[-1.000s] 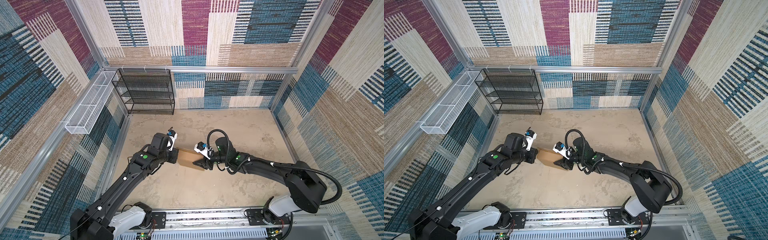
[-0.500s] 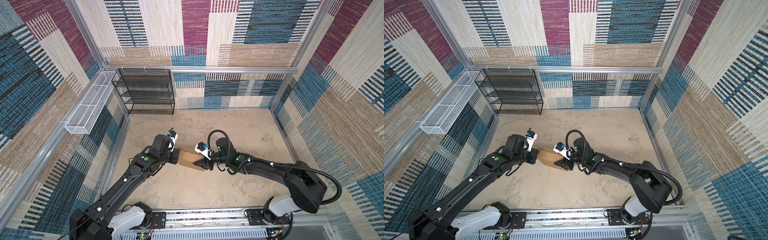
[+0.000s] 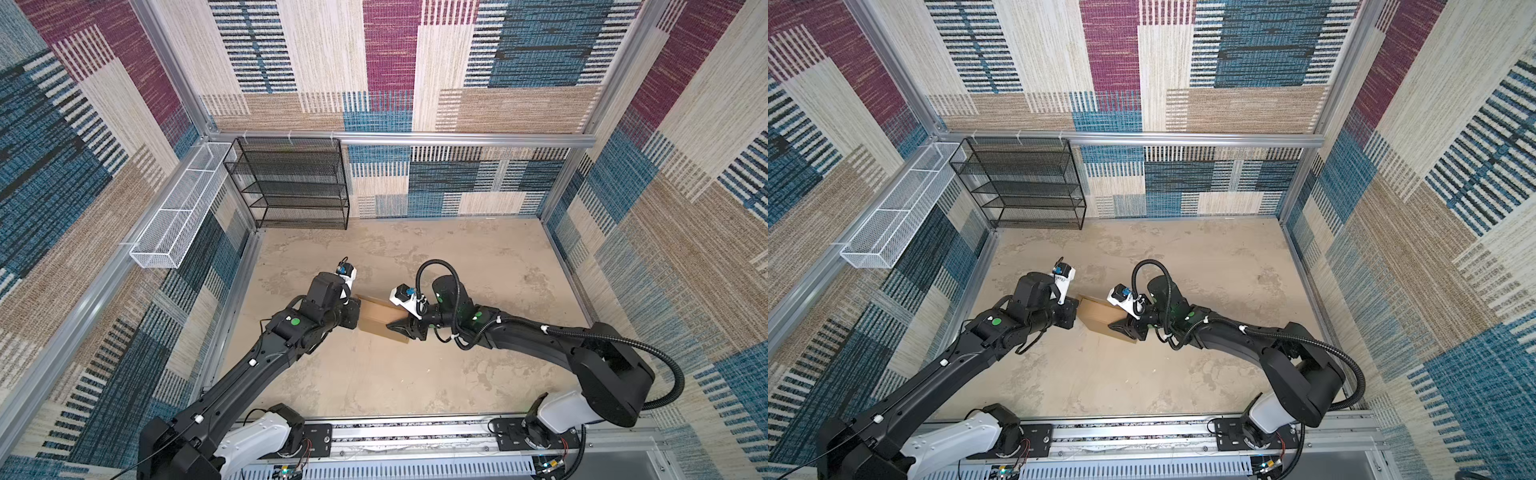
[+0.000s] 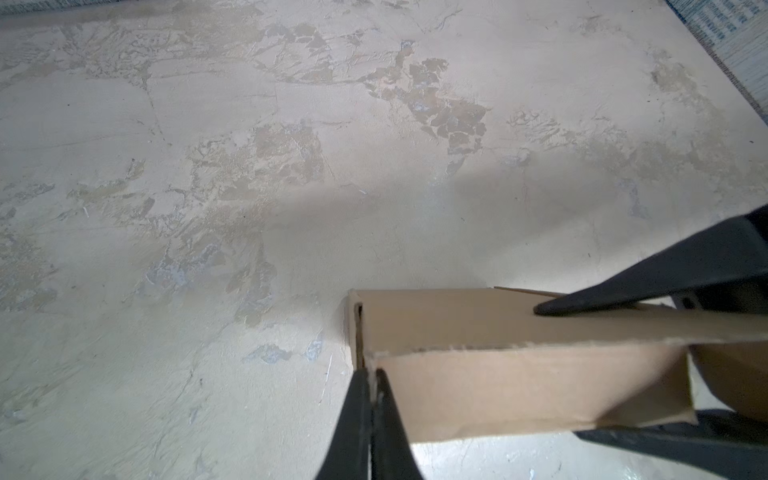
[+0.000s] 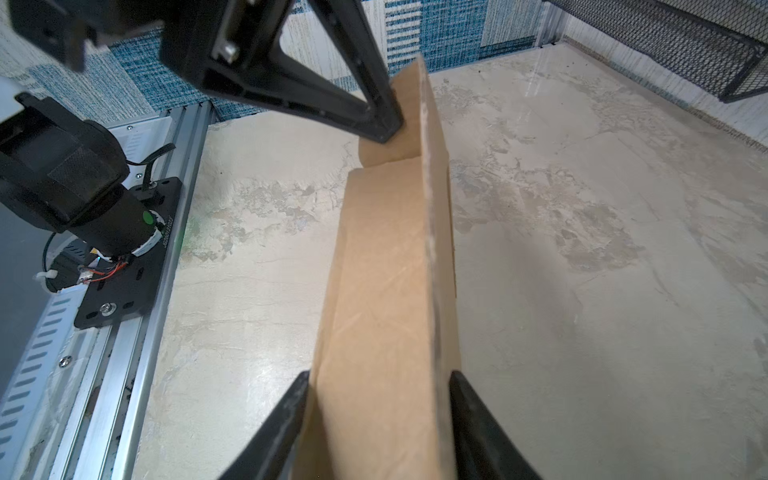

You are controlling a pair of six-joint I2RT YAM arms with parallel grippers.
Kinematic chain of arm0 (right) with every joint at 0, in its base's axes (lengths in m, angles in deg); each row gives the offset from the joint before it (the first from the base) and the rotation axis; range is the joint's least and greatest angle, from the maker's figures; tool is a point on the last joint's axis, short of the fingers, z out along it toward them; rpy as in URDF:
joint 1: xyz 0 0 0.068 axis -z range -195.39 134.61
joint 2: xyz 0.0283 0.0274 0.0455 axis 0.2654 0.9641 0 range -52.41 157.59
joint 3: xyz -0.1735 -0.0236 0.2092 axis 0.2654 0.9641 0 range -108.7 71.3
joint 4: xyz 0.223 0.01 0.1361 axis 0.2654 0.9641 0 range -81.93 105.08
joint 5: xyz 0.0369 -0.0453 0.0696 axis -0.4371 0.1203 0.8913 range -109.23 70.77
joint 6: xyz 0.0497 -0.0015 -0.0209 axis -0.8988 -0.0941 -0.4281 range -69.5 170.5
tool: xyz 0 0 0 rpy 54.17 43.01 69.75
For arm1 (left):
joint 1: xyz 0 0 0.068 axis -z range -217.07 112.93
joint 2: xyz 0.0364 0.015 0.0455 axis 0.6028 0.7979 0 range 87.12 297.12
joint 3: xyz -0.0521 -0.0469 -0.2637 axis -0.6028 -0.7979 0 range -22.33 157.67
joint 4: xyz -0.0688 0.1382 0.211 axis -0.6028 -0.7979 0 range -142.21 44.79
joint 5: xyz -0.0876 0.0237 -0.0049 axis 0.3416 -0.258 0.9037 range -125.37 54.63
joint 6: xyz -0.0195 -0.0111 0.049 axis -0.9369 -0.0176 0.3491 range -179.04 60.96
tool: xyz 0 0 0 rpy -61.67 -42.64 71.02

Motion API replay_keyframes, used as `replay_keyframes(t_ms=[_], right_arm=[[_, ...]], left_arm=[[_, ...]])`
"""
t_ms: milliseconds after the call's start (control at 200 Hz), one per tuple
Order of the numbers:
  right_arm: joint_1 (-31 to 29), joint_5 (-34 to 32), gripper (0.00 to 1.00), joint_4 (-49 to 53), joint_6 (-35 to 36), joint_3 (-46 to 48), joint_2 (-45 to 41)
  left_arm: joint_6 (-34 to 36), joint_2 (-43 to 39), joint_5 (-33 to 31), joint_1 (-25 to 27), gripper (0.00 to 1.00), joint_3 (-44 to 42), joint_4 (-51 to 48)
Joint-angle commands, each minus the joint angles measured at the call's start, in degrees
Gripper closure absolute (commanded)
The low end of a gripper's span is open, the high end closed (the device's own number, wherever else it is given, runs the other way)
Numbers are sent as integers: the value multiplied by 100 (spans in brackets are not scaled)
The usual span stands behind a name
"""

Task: Fold the paper box

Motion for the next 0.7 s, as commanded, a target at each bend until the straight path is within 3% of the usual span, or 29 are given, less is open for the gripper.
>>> replay_keyframes(t_ms=[0,696], right_arm=[[-26,318,70,-57,136,-43,14],[-26,239,70,-18,141,-52,-18]], left_arm=[[-93,45,15,20,99,-95,-201],[-295,-38,-35,42,87,-445,204]])
